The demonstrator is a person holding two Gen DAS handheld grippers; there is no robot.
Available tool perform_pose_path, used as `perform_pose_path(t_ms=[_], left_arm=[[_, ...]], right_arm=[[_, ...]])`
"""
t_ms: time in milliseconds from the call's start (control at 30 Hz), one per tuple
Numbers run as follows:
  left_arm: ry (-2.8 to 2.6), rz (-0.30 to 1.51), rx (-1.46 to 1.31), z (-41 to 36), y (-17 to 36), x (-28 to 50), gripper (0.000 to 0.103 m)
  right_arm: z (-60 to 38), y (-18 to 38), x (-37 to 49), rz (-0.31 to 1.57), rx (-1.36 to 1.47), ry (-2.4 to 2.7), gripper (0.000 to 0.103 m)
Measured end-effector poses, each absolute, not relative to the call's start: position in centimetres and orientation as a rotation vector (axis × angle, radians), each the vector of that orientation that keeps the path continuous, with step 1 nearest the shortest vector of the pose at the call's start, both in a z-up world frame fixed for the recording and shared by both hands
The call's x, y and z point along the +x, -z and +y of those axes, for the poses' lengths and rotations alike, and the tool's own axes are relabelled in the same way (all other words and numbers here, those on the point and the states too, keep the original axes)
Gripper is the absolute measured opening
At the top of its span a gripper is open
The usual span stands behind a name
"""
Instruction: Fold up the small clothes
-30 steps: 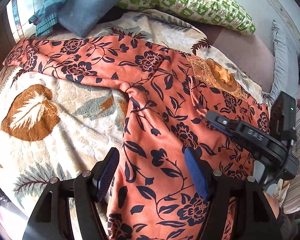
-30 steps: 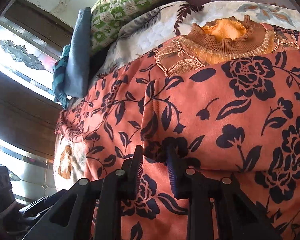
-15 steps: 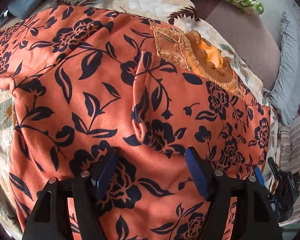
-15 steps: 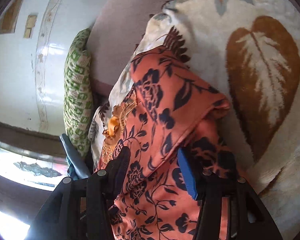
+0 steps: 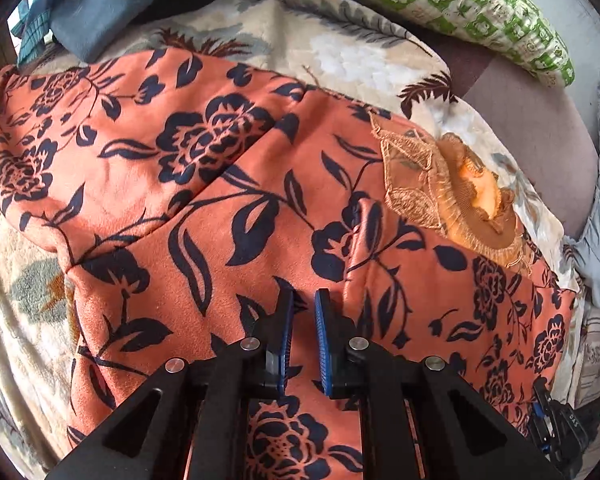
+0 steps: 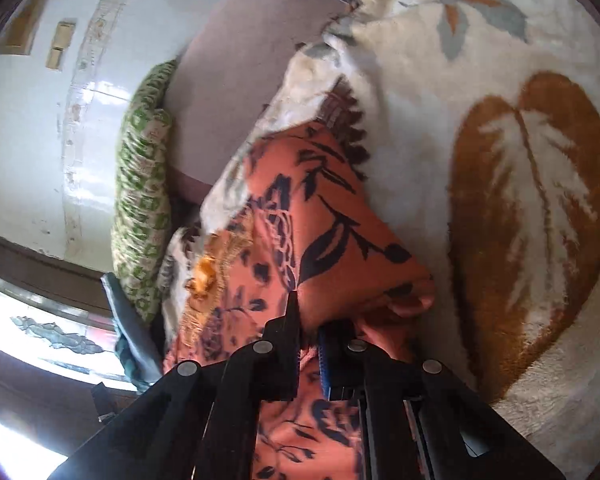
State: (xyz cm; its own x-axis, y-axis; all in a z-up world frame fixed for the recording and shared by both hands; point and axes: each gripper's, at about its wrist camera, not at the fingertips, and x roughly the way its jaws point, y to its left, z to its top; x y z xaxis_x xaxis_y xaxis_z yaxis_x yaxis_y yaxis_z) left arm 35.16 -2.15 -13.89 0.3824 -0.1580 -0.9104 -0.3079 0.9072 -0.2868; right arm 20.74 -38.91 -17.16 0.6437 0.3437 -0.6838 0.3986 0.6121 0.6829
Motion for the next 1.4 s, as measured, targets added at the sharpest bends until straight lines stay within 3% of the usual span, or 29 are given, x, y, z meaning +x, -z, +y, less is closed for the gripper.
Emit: perform_pose_path(t_ms=[67, 167, 267, 300, 400, 433, 600, 667, 700, 733, 800, 967, 1067, 1233, 1300, 1400], left_arm=[[-0.086, 1.177, -0.431, -2.0, 13.3, 34.8, 0.010], [-0.036, 1.147, -0.433, -1.5, 11.6, 34.0, 0.013], [-0.006, 1.093, -0.438, -1.6, 9.6, 33.6, 0.028], [-0.002, 1.082, -0.438, -2.0, 9.3, 33.9, 0.034], [0.049, 1.083, -0.425, -3.9, 8.5, 34.0, 0.039], [0.056, 1.089, -0.401, -4.5, 8.4, 34.0, 0.039], [0.070, 1.113, -0.342, -7.1, 9.4, 35.0, 0.039], [0.045, 1.123, -0.293, -7.8, 10.6, 35.7, 0.040], [0.024, 1.137, -0.265, -8.0, 11.4, 36.1, 0.040], [0.003, 1.160, -0.244, -8.1, 12.5, 36.5, 0.039], [-0.001, 1.128, -0.198, -8.7, 13.2, 36.8, 0.039], [0.075, 1.134, -0.261, -9.0, 11.8, 36.1, 0.039], [0.113, 1.130, -0.331, -9.1, 11.8, 35.2, 0.047], [0.096, 1.182, -0.257, -10.2, 13.6, 35.2, 0.047], [0.110, 1.202, -0.275, -10.0, 13.0, 35.2, 0.047], [0.117, 1.182, -0.370, -7.3, 11.4, 34.6, 0.047]], right_arm=[[-39.2, 18.7, 20.2, 0.935, 0.972, 0.034, 0.007], [-39.1, 17.3, 19.1, 0.949, 0.961, 0.026, 0.015], [-39.1, 13.8, 18.1, 0.891, 0.891, -0.005, 0.015], [-39.2, 12.3, 18.0, 0.846, 0.856, -0.003, 0.019], [-40.0, 9.6, 20.4, 0.768, 0.752, 0.025, 0.057], [-40.3, 9.7, 21.8, 0.780, 0.729, 0.042, 0.058], [-40.9, 13.0, 27.9, 0.924, 0.648, 0.122, 0.057], [-40.5, 13.5, 29.2, 0.927, 0.605, 0.107, 0.037], [-40.2, 13.7, 30.0, 0.948, 0.540, 0.126, 0.020], [-39.9, 14.4, 30.7, 0.988, 0.458, 0.162, 0.017], [-40.4, 16.2, 31.6, 1.070, 0.398, 0.193, 0.020], [-40.5, 13.1, 29.5, 0.969, 0.421, 0.111, 0.027], [-39.4, 11.1, 26.7, 0.902, 0.449, -0.007, 0.027], [-37.5, 15.1, 25.3, 1.069, 0.446, -0.006, 0.026], [-37.2, 15.4, 24.8, 1.048, 0.458, 0.002, 0.026], [-36.2, 13.8, 24.6, 1.059, 0.458, 0.017, 0.034]])
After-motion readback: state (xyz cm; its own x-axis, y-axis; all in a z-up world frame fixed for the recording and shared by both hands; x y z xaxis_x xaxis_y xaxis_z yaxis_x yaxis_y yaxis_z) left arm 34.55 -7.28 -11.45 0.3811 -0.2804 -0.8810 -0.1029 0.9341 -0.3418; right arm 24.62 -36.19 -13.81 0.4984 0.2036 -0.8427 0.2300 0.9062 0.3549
